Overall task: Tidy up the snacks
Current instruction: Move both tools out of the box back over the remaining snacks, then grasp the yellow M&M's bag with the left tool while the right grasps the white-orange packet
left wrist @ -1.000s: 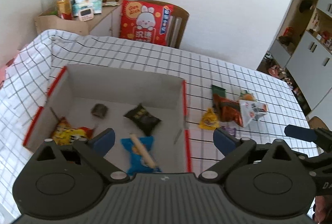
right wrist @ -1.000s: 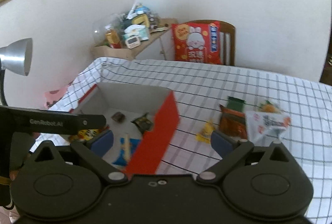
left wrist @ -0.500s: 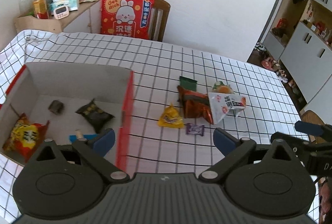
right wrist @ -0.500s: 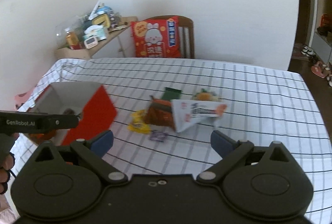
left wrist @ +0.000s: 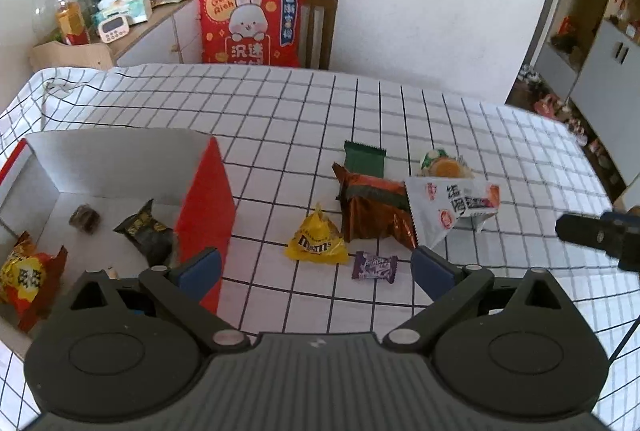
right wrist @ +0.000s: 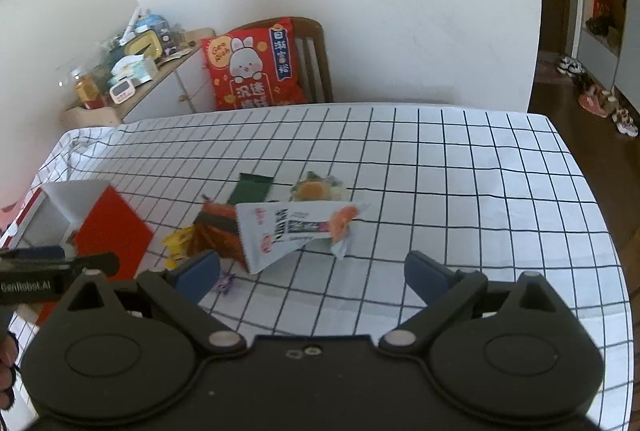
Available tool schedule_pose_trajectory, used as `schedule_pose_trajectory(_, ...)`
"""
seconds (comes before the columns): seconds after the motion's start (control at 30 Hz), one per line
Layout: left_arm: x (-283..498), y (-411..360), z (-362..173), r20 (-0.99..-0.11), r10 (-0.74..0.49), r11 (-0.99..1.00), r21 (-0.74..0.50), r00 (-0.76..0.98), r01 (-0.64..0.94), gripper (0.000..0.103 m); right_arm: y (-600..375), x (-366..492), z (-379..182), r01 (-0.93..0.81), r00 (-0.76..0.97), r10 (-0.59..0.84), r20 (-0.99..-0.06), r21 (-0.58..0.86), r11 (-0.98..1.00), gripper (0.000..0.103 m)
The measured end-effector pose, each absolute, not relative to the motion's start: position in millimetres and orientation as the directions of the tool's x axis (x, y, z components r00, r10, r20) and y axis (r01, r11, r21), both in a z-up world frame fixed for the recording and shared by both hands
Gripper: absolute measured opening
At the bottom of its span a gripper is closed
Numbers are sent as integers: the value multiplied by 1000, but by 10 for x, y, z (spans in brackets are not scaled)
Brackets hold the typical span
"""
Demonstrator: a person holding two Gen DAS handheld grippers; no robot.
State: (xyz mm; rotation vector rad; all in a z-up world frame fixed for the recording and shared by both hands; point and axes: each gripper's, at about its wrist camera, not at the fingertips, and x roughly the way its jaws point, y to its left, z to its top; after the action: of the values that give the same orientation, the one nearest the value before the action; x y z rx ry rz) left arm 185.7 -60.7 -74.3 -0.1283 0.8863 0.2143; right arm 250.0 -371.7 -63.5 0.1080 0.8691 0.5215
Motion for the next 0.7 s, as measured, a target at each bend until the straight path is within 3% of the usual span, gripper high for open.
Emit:
schedule_pose_trajectory(0.37,2262,-526,-1195,-845,176,957,28,505,-288,101,-3558,2935,-977,-481,458,473,-753,237,844,96)
schedule_pose_trajectory(0.7,2479,-517,-1371,-843,238,945,86,482,-315,100,-3330,3316,-1144,-407,432,483,-762,313,858,96)
